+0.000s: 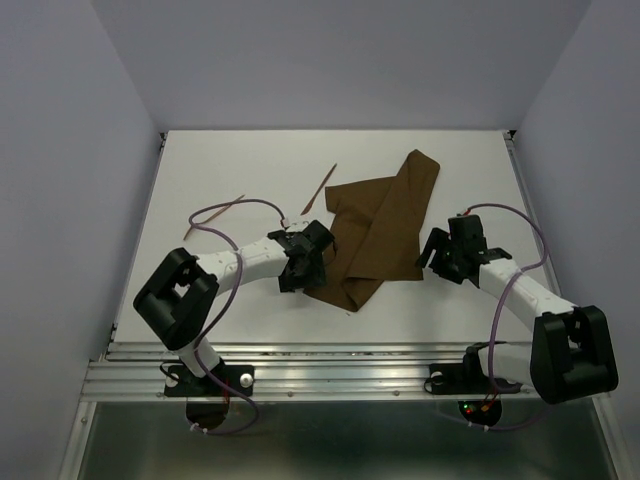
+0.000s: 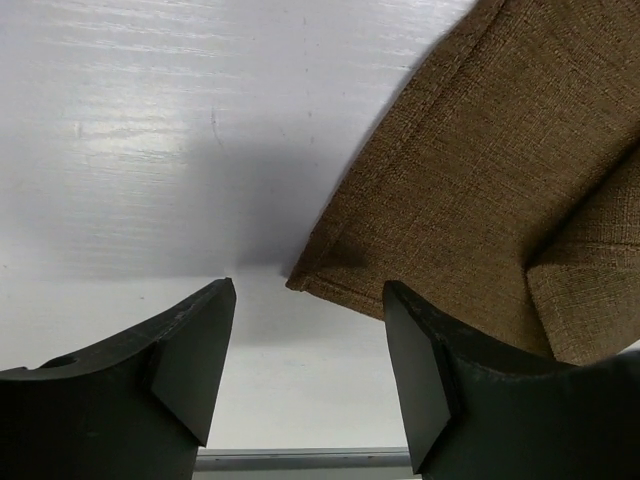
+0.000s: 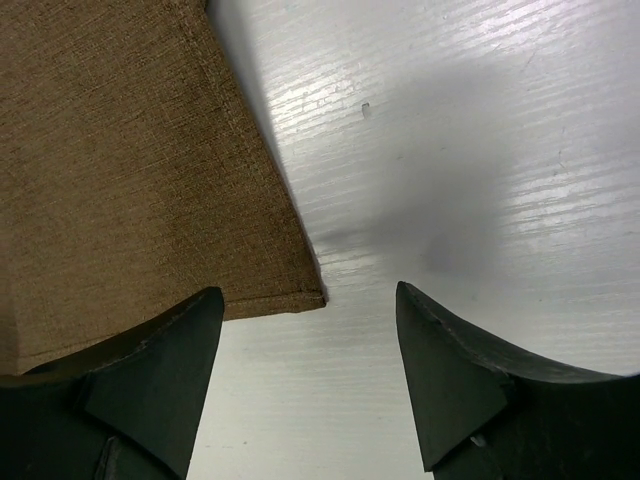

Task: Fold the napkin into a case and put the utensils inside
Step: Pick up the crumpled napkin from the center of the board.

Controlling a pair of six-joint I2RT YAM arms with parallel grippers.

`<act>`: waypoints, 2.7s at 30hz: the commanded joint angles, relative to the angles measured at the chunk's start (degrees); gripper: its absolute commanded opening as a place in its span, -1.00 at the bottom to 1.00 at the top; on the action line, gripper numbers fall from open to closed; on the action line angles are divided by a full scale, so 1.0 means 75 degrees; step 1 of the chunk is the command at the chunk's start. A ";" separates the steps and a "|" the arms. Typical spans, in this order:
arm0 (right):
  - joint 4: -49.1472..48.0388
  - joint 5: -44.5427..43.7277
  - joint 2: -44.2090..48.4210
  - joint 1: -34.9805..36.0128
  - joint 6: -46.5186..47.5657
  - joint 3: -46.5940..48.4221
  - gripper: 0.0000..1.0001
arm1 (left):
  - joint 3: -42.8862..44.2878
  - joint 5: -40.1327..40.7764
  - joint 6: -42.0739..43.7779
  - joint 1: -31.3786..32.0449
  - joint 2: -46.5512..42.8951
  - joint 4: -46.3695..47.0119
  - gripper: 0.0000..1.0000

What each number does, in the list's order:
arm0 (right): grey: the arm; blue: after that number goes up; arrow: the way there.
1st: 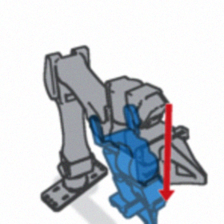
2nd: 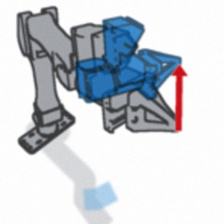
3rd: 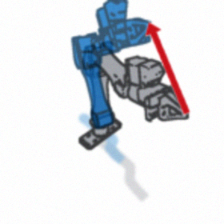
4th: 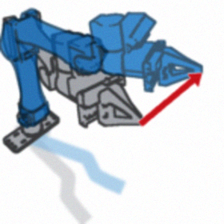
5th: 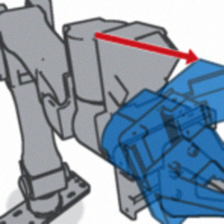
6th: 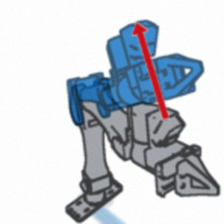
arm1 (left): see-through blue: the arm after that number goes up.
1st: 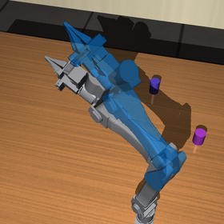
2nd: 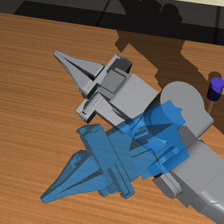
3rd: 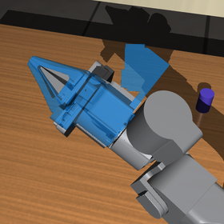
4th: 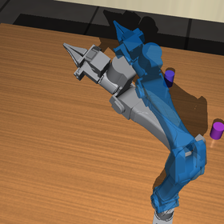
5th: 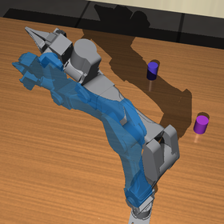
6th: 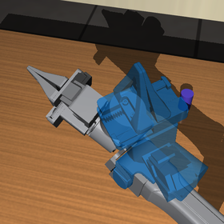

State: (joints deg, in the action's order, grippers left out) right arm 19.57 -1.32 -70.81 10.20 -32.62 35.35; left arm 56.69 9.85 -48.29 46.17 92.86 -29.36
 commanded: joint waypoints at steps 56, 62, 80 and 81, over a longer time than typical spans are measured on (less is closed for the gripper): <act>-0.0325 -0.0303 -0.1317 0.0914 -0.0302 0.0079 0.16 | -0.0961 0.0550 -0.1108 0.0266 -0.1952 0.1208 -1.00; 0.0037 -0.0525 -0.1703 0.1381 -0.0303 0.0429 0.15 | -0.0925 0.0574 -0.0979 0.0266 -0.1811 0.1302 -1.00; 0.0777 -0.1183 -0.1423 0.1629 -0.0549 0.0630 0.11 | -0.0937 0.0621 -0.0721 0.0265 -0.1717 0.1524 -1.00; 0.0800 -0.1206 -0.1434 0.1629 -0.0572 0.0618 0.06 | -0.0937 0.0621 -0.0710 0.0254 -0.1717 0.1525 -1.00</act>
State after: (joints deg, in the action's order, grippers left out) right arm 22.17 -10.11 -82.54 21.85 -35.86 41.80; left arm 49.50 12.91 -54.76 48.16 79.88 -18.90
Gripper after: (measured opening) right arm 0.556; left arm 0.022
